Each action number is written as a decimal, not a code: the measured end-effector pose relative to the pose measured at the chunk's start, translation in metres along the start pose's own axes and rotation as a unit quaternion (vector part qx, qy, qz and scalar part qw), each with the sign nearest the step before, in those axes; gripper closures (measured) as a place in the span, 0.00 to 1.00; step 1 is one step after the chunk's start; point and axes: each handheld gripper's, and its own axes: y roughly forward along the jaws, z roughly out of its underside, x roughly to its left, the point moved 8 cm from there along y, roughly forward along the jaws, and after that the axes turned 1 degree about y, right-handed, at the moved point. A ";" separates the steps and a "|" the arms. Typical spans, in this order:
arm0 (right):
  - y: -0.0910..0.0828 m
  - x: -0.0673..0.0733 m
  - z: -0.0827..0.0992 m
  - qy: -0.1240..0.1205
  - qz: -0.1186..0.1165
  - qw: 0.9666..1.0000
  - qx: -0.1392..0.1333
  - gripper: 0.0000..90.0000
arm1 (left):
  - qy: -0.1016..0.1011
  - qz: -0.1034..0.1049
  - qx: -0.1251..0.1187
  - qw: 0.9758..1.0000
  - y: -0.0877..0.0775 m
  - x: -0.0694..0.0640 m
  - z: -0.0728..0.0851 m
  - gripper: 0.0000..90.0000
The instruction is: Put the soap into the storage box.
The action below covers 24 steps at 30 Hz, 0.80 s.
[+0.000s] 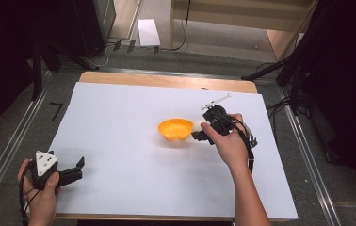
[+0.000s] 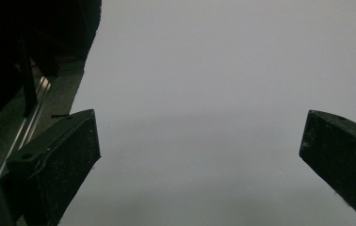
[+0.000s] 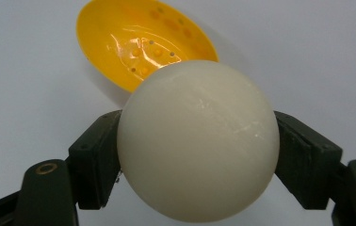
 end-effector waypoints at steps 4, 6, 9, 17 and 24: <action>0.000 0.001 -0.004 0.000 -0.002 1.000 -0.003 0.28 | 0.002 0.001 -0.001 1.000 0.000 0.000 0.000 0.00; -0.001 0.002 -0.007 -0.001 -0.003 1.000 -0.003 0.28 | 0.003 0.000 -0.002 1.000 0.000 -0.001 0.000 0.00; 0.000 0.003 -0.011 -0.004 -0.005 1.000 -0.005 0.28 | 0.004 0.000 -0.002 1.000 0.000 -0.001 0.000 0.00; 0.006 0.010 -0.021 -0.006 -0.012 1.000 -0.007 0.28 | 0.006 -0.001 -0.002 1.000 0.000 -0.001 0.000 0.00; 0.012 0.015 -0.029 -0.007 -0.016 1.000 -0.008 0.28 | 0.005 -0.001 -0.003 1.000 0.000 -0.001 0.000 0.00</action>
